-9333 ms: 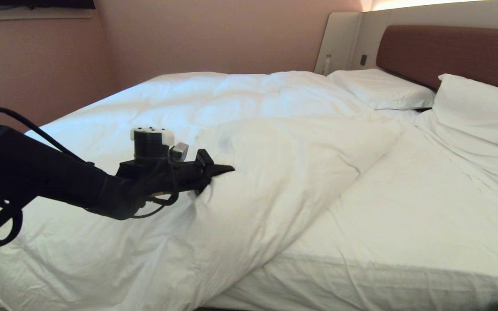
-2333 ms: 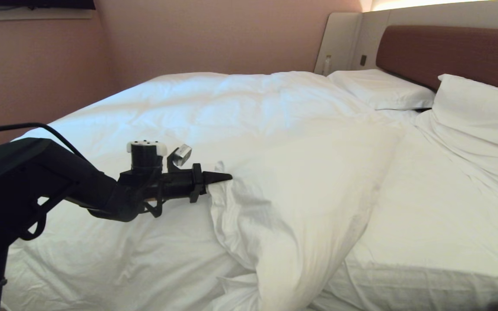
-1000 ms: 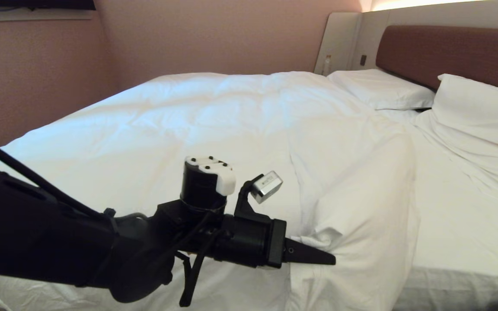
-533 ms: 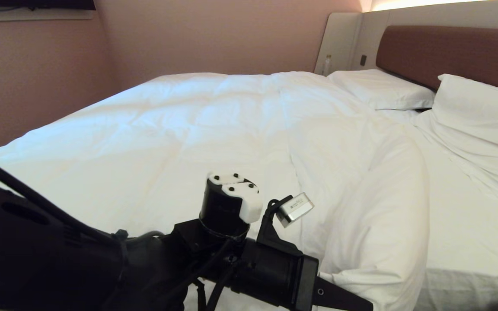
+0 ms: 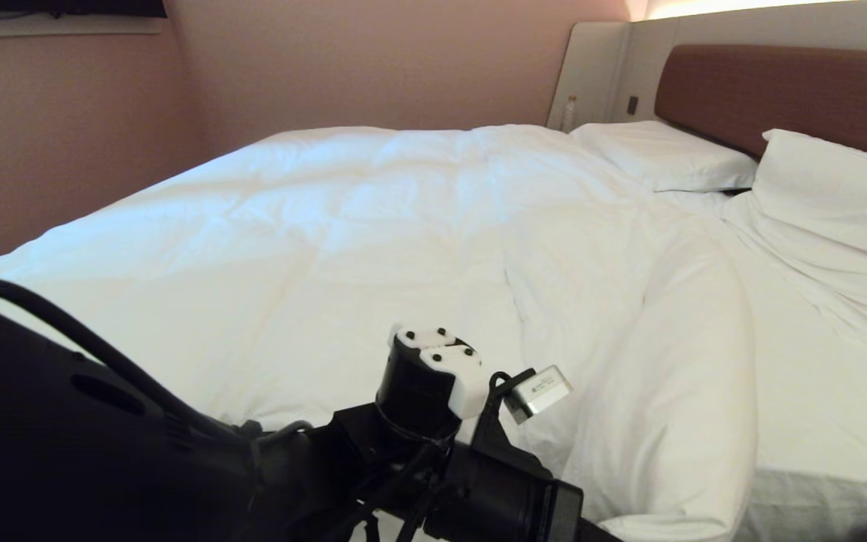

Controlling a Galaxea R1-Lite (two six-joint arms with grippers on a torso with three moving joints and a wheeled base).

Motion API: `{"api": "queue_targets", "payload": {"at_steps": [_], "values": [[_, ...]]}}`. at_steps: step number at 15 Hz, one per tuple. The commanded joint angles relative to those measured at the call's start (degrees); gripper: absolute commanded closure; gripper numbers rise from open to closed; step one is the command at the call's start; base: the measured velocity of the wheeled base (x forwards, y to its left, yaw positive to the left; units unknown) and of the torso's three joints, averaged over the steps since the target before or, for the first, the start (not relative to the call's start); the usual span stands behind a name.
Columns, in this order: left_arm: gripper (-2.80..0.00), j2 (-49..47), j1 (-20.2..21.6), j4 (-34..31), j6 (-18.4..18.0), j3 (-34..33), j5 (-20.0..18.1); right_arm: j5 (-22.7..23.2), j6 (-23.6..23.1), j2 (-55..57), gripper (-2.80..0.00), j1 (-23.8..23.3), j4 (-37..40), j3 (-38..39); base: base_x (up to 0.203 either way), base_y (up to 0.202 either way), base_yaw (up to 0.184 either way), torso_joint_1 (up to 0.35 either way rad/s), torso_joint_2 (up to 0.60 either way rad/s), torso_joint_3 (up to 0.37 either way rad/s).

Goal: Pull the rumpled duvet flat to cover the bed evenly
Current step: Flatten the corners of the folded blanket

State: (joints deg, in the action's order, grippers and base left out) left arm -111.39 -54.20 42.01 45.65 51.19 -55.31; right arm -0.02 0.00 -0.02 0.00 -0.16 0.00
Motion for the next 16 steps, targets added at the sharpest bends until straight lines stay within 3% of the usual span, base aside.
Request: {"api": "queue_targets", "payload": {"at_steps": [1,6,7,10,16], "values": [[-2.8,-0.18,-0.73,0.27,0.2,-0.04,-0.23,0.02,0.0,0.02,0.0,0.0,-0.02,0.0,0.0,0.0,0.0,0.0,0.0,0.0],[-2.8,4.32,-2.5,1.64,0.26,0.69,1.74,-0.06,0.0,0.02,0.0,0.0,-0.02,0.0,0.0,0.0,0.0,0.0,0.0,0.0],[-2.8,6.02,-2.29,2.69,0.31,0.75,4.21,0.02,0.0,0.02,0.0,0.0,-0.02,0.0,0.0,0.0,0.0,0.0,0.0,0.0],[-2.8,10.45,-1.37,3.02,0.34,0.66,6.68,0.02,0.0,0.02,0.0,0.0,-0.02,0.0,0.0,0.0,0.0,0.0,0.0,0.0],[-2.8,20.52,2.27,2.83,0.52,-0.59,7.42,0.02,0.0,0.02,0.0,0.0,-0.02,0.0,0.0,0.0,0.0,0.0,0.0,0.0]]}}
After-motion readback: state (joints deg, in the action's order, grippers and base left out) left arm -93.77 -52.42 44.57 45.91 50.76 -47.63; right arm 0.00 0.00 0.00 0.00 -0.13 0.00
